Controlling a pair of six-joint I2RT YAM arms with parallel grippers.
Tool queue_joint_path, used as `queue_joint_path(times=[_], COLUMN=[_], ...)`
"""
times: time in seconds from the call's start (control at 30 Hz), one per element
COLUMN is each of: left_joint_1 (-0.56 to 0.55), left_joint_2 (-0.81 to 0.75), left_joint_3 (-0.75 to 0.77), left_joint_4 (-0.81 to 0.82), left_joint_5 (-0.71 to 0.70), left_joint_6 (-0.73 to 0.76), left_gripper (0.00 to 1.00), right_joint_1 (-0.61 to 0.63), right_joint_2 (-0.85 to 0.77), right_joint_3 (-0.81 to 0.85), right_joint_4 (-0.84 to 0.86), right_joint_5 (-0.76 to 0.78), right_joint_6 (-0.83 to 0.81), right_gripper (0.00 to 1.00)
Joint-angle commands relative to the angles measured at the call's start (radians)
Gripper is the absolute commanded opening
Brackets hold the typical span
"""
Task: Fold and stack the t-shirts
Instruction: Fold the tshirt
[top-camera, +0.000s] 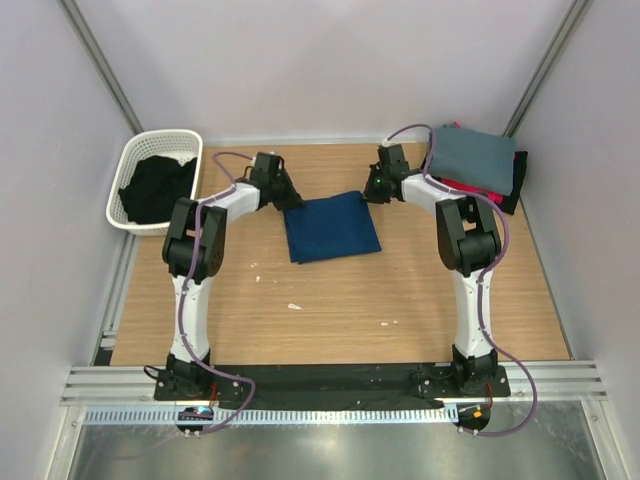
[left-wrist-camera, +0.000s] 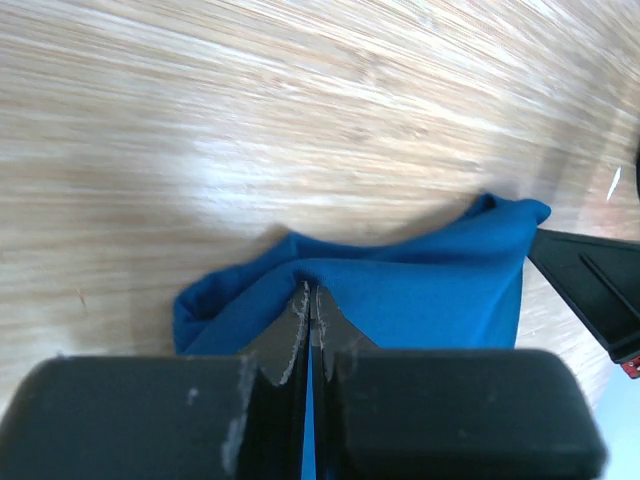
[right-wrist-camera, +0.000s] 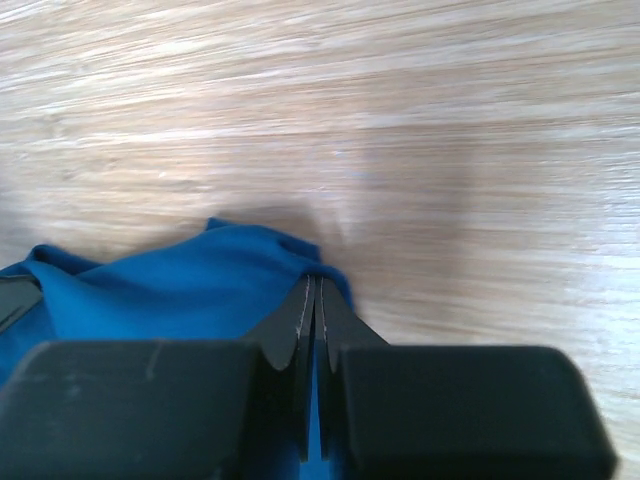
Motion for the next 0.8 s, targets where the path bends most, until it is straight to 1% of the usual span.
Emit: queue_joint_path(times=[0.0, 0.07, 0.13, 0.17, 0.23, 0.27, 0.3, 0.33, 0.37, 0.4, 0.43, 0.47, 0.5, 0.53, 0.6, 0.73, 0.77], left_joint_1=[0.021, 0.035, 0.050, 0.055, 0.070, 0.072, 0.073, 0.073, 0.075, 0.075, 0.073, 0.073, 0.075, 0.073, 0.072, 0.072, 0.070], left_joint_2=[0.031, 0.037, 0.042, 0.047, 0.041, 0.033, 0.007, -0.011, -0.031, -0.057, -0.106, -0.140, -0.169, -0.233, -0.297, -0.478, -0.549], left_joint_3=[0.049, 0.049, 0.052, 0.059, 0.073, 0.090, 0.099, 0.107, 0.113, 0.115, 0.115, 0.113, 0.107, 0.099, 0.057, -0.072, -0.098], left_joint_4=[-0.027, -0.026, -0.027, -0.027, -0.029, -0.031, -0.056, -0.070, -0.083, -0.101, -0.112, -0.121, -0.144, -0.153, -0.176, -0.216, -0.230], left_joint_5=[0.019, 0.037, 0.080, 0.104, 0.182, 0.198, 0.204, 0.201, 0.189, 0.184, 0.178, 0.163, 0.155, 0.146, 0.120, 0.049, 0.037], left_joint_6=[-0.017, -0.017, 0.008, 0.020, 0.066, 0.084, 0.110, 0.130, 0.168, 0.184, 0.196, 0.210, 0.227, 0.235, 0.247, 0.244, 0.239], left_gripper=[0.00, 0.01, 0.06, 0.08, 0.20, 0.26, 0.38, 0.45, 0.52, 0.62, 0.68, 0.71, 0.79, 0.82, 0.90, 0.93, 0.93], right_joint_1=[-0.008, -0.009, -0.009, -0.009, -0.011, -0.009, -0.009, -0.009, -0.009, -0.008, -0.009, -0.006, -0.006, -0.006, -0.006, 0.009, 0.015], right_joint_2=[0.004, -0.004, -0.037, -0.051, -0.100, -0.116, -0.146, -0.165, -0.186, -0.206, -0.246, -0.261, -0.272, -0.283, -0.291, -0.265, -0.249], right_joint_3=[0.045, 0.045, 0.038, 0.035, 0.027, 0.027, 0.027, 0.024, 0.016, -0.010, -0.027, -0.042, -0.073, -0.087, -0.125, -0.166, -0.169], right_joint_4=[0.024, 0.016, 0.010, 0.007, -0.015, -0.027, -0.051, -0.061, -0.070, -0.070, -0.072, -0.072, -0.070, -0.070, -0.070, -0.072, -0.070], right_joint_5=[-0.006, -0.020, -0.031, -0.036, -0.059, -0.066, -0.088, -0.095, -0.105, -0.112, -0.126, -0.125, -0.123, -0.128, -0.143, -0.154, -0.148], right_joint_6=[0.013, 0.010, 0.001, -0.005, -0.024, -0.031, -0.036, -0.041, -0.047, -0.051, -0.051, -0.057, -0.062, -0.071, -0.094, -0.129, -0.140], right_gripper=[0.07, 0.10, 0.12, 0.16, 0.22, 0.30, 0.36, 0.43, 0.56, 0.63, 0.69, 0.78, 0.83, 0.86, 0.90, 0.91, 0.91])
